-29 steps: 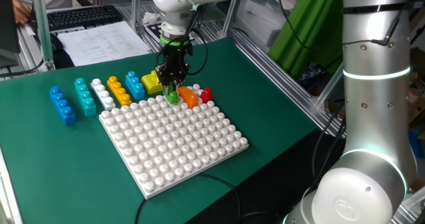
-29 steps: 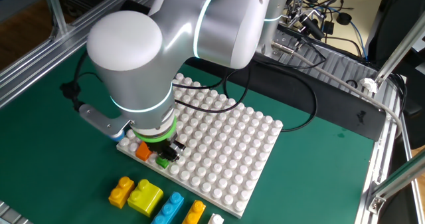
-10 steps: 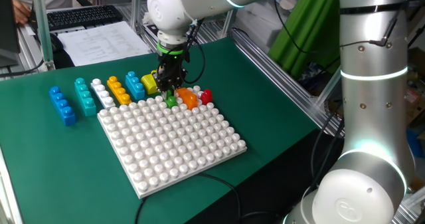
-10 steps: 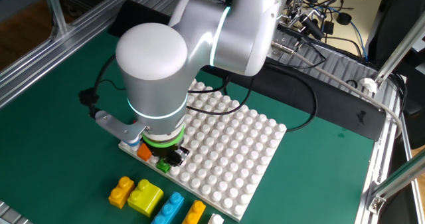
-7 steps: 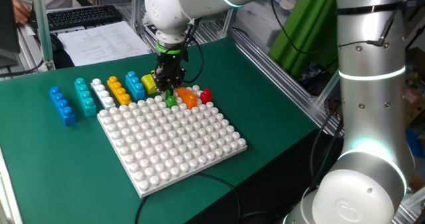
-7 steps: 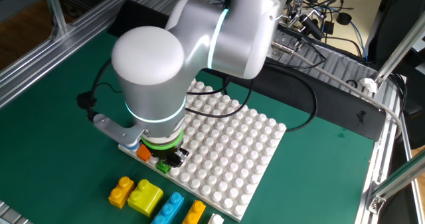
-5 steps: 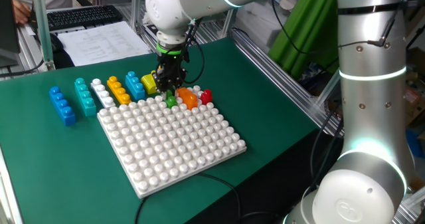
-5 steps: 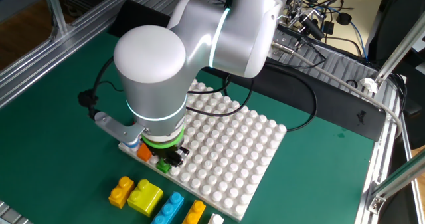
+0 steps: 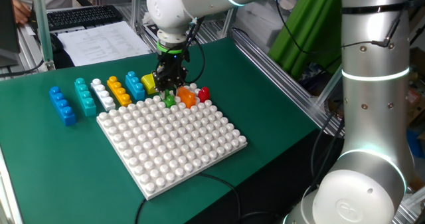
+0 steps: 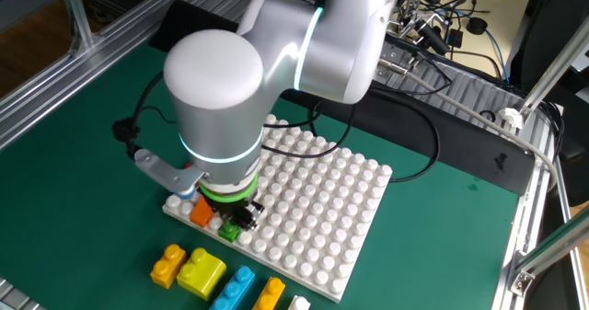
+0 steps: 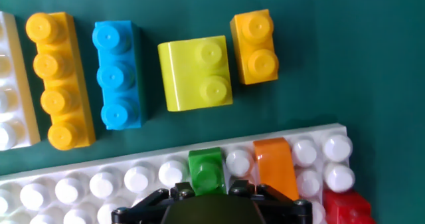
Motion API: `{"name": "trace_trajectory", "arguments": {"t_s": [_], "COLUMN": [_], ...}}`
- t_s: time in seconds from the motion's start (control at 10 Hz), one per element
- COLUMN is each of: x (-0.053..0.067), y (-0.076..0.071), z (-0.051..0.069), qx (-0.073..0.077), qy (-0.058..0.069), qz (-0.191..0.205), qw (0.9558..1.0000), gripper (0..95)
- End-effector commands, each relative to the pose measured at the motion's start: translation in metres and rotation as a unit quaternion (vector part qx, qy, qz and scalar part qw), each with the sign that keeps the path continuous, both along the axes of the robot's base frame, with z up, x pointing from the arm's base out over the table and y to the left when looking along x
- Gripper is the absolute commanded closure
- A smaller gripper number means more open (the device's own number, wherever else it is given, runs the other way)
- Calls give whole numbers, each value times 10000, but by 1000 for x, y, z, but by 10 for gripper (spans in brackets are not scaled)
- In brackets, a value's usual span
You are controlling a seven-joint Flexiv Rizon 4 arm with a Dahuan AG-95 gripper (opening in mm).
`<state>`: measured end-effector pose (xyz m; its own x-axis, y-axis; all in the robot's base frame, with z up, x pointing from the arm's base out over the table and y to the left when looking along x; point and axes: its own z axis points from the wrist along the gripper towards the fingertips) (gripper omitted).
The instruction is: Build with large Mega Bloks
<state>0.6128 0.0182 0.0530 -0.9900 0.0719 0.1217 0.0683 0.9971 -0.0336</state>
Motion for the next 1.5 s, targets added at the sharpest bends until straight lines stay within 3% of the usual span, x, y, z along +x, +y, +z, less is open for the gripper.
{"name": "trace_trajectory", "arguments": {"t_s": [0.1, 0.3, 0.5, 0.8, 0.9, 1.3, 1.5], "x": [4, 12, 22, 54, 57, 52, 35], "y": [0, -3, -7, -18, -19, -18, -16], "z": [10, 19, 23, 31, 33, 36, 38], "qx": [115, 162, 308, 301, 297, 312, 282], "qy": [105, 238, 352, 480, 444, 51, 34], "qz": [-78, -219, -427, -469, -541, -489, -484], "qw": [9998, 9993, 9980, 9973, 9971, 9983, 9984], "gripper": [570, 950, 950, 950, 950, 950, 950]}}
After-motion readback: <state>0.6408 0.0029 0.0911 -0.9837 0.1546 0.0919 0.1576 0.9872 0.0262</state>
